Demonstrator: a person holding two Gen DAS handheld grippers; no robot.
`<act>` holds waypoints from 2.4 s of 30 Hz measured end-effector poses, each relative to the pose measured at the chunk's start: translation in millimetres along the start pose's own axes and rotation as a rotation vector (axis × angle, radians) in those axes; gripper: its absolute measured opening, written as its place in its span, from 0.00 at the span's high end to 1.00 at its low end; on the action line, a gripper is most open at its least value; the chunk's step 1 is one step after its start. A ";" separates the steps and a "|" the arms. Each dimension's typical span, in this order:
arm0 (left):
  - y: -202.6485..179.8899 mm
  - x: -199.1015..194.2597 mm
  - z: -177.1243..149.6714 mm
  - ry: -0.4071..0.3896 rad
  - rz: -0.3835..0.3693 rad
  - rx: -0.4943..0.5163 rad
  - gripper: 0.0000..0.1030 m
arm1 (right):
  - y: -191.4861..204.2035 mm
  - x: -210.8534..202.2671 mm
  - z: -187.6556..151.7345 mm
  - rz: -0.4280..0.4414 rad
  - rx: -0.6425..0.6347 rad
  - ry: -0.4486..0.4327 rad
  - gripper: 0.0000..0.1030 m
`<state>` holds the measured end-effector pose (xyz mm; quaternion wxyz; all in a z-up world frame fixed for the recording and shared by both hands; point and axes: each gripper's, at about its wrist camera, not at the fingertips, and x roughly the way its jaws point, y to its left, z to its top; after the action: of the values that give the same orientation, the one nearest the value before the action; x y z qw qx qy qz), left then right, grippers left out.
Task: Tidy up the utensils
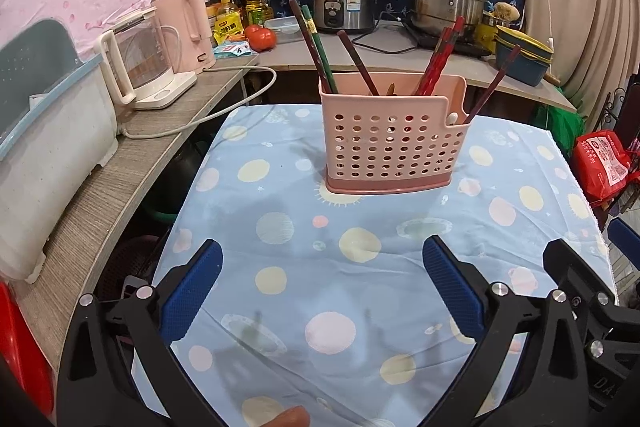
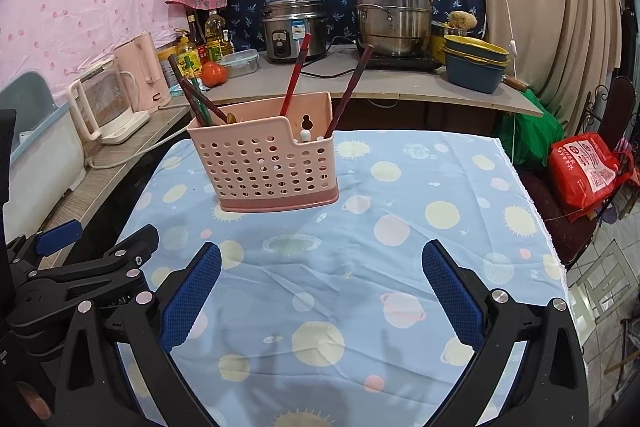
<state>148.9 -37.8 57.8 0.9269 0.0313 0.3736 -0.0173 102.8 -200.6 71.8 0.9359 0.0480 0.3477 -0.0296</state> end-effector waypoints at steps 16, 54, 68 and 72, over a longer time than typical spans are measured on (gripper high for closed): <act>1.7 1.4 0.9 -0.007 0.013 -0.004 0.07 | 3.2 4.7 -1.4 -0.003 -0.008 0.006 0.05; 0.1 3.5 -4.7 -0.002 0.042 -0.009 0.07 | 4.7 6.5 -6.9 -0.007 -0.005 0.026 0.05; -0.2 4.0 -4.6 -0.002 0.043 -0.009 0.07 | 4.7 6.7 -7.4 -0.007 -0.006 0.026 0.05; -0.1 4.0 -4.9 -0.003 0.044 -0.007 0.07 | 4.9 6.6 -7.7 -0.007 -0.005 0.027 0.05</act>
<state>148.3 -37.6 51.5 0.9277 0.0360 0.3717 0.0045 103.2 -194.9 62.0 0.9312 0.0448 0.3604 -0.0314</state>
